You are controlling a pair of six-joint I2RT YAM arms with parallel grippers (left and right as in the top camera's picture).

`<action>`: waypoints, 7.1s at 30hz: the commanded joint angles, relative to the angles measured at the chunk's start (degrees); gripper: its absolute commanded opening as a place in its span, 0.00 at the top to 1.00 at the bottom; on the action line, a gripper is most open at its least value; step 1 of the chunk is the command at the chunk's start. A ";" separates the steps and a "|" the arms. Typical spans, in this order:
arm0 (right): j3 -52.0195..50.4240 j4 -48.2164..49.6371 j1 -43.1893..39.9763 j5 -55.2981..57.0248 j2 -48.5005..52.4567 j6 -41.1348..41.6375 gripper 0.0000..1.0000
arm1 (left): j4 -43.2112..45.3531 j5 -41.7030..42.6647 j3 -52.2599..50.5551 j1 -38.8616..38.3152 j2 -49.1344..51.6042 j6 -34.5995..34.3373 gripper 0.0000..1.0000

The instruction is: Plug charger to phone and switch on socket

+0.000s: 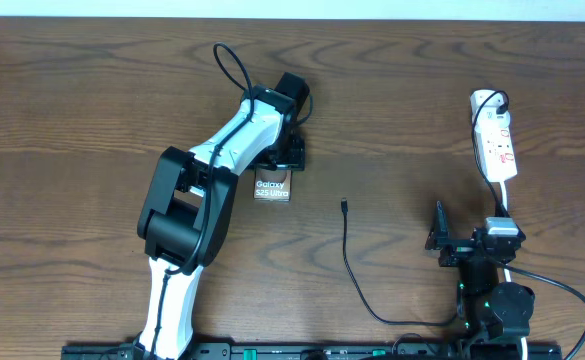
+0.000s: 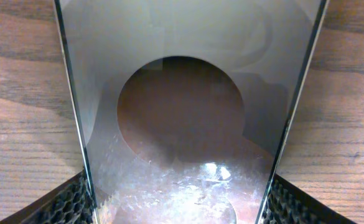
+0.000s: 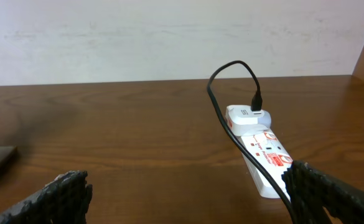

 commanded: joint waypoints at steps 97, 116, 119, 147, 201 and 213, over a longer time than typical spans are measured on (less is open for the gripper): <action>-0.20 2.34 -0.37 -34.93 -0.31 49.46 0.01 | -5.49 78.84 2.58 17.57 -17.90 -26.43 0.32; 2.40 11.96 -0.37 -49.66 -0.31 74.79 0.01 | -3.54 83.32 2.58 17.57 -17.90 -30.91 0.32; 6.75 6.40 -0.39 -49.55 -0.24 70.62 0.01 | -3.54 83.32 2.58 17.57 -17.90 -30.91 0.32; 76.72 -69.72 8.50 -27.34 50.05 17.99 0.14 | -3.56 83.54 2.58 17.55 -17.90 -30.91 0.32; 118.64 -92.21 24.85 31.36 85.02 61.31 0.01 | -3.34 82.86 2.58 17.57 -17.90 -34.32 0.32; 117.81 -93.18 11.19 23.15 86.23 47.82 0.01 | -3.34 82.88 2.58 17.57 -17.90 -34.32 0.32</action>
